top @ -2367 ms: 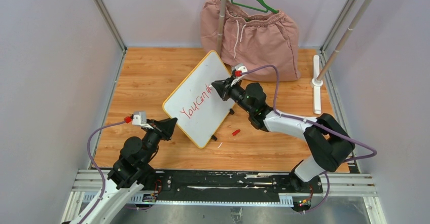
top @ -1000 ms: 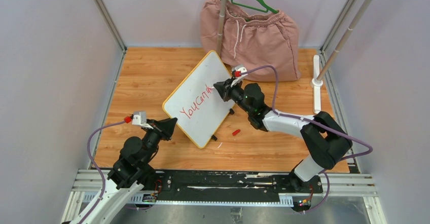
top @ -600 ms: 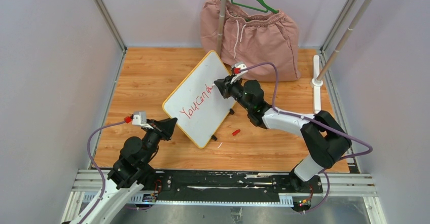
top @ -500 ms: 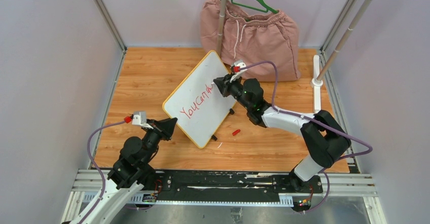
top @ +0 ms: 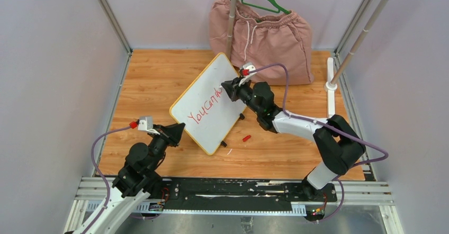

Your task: Write a sentence on the whiteboard

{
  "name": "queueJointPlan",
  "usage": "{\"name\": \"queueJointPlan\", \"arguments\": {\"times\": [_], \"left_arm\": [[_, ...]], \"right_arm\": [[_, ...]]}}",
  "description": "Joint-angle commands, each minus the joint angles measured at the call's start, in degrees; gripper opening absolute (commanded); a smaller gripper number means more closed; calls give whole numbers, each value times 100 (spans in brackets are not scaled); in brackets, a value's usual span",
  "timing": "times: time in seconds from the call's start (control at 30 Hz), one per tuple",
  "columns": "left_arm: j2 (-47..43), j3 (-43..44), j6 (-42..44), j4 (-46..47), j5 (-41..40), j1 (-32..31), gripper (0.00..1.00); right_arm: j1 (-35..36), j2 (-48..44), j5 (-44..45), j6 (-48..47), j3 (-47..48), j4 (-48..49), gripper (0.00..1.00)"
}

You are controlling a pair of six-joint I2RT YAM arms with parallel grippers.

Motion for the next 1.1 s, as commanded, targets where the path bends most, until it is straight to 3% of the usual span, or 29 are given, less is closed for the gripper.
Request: {"name": "queueJointPlan", "arguments": {"times": [0.0, 0.6, 0.8, 1.07], "left_arm": [[-198, 63, 285, -270, -89, -16, 0], [-199, 84, 280, -314, -110, -12, 0], [-197, 105, 256, -367, -115, -12, 0], [-199, 58, 262, -339, -77, -17, 0]], "right_arm": [[198, -1, -84, -1, -12, 22, 0], [286, -341, 217, 49, -507, 79, 0], [-96, -680, 260, 83, -345, -72, 0], [-400, -382, -98, 88, 41, -25, 0]]}}
